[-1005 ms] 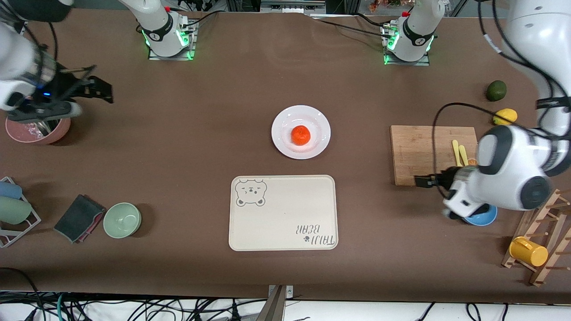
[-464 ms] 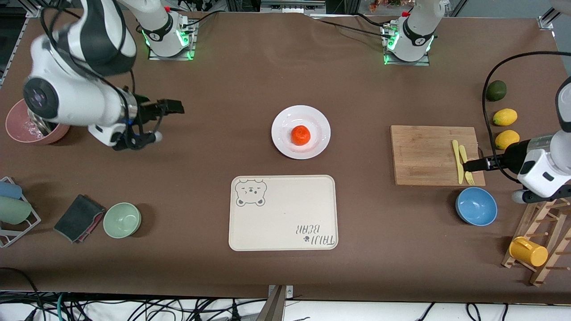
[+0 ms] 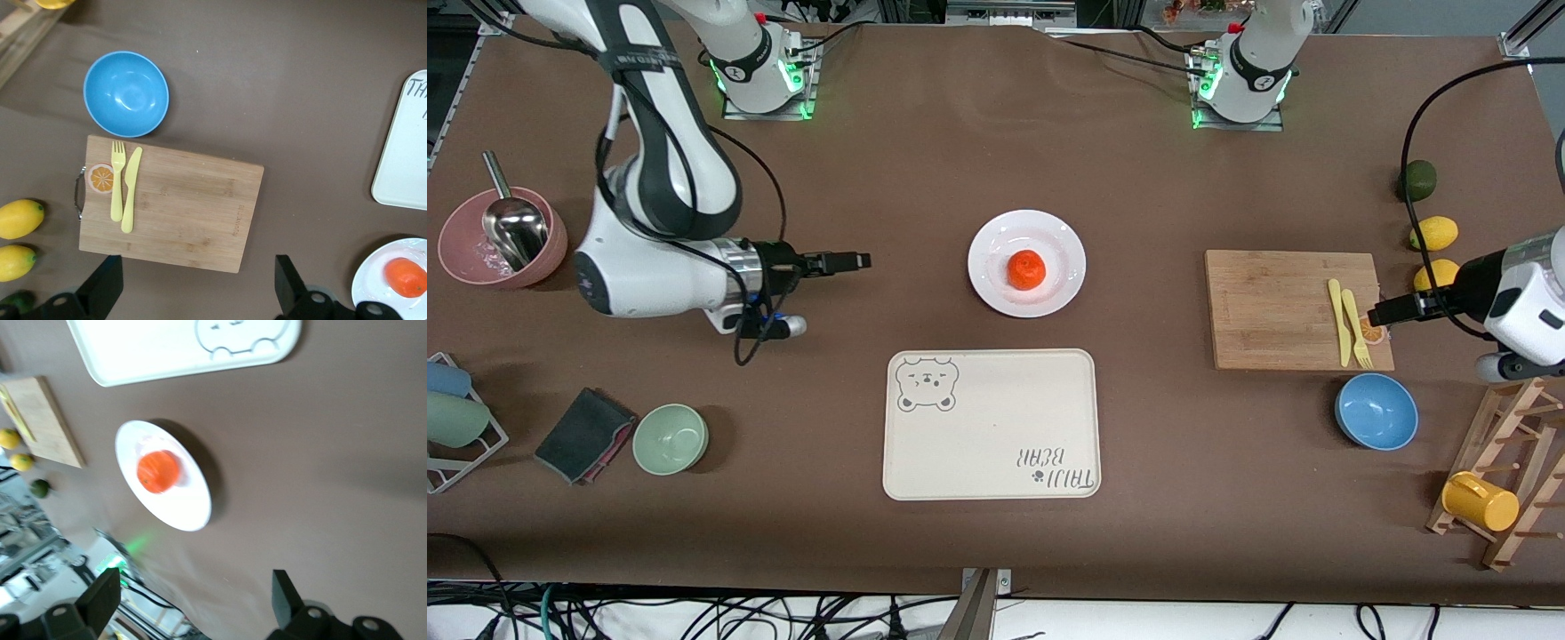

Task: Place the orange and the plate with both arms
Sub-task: 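Move the right gripper to the plate rim and grasp it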

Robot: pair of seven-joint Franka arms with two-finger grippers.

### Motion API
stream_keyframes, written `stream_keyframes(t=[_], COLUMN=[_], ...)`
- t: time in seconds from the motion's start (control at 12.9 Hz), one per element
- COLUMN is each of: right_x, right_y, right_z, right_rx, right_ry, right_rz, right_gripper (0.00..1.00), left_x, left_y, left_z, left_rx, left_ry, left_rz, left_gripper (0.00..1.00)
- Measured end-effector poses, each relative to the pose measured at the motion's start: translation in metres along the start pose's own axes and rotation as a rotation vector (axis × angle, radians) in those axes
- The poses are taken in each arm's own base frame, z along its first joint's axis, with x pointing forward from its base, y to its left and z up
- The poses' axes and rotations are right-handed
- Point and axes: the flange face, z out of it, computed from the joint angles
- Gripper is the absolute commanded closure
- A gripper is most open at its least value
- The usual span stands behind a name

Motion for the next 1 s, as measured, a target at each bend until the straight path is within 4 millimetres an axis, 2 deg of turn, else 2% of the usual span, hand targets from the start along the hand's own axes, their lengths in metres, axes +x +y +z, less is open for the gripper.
stream_keyframes(t=[0.15,0.31,0.46,0.62,0.77,1.0], right_x=[0.009,0.014,0.020,0.019,0.015,0.016], right_y=[-0.008,-0.010,-0.005,-0.002,-0.001,0.008], right_z=[0.042,0.089,0.140,0.176,0.195,0.198], right_rx=[0.112,0.192,0.281,0.319,0.306,0.285], right_ry=[0.041,0.072,0.095,0.092,0.079,0.098], right_rz=[0.012,-0.009,-0.083,-0.160,-0.193,-0.226], right_gripper=[0.00,0.00,0.00,0.00,0.00,0.00], left_x=[-0.029,-0.054,-0.073,-0.083,-0.083,-0.081], left_y=[0.006,0.003,0.000,0.002,-0.001,-0.014], left_z=[-0.016,-0.032,-0.048,-0.056,-0.054,-0.052], left_rx=[0.024,0.040,0.047,0.050,0.051,0.050], left_ry=[0.020,0.020,0.013,0.004,-0.006,-0.013], left_rz=[0.057,0.097,0.112,0.141,0.194,0.205], left_gripper=[0.00,0.00,0.00,0.00,0.00,0.00])
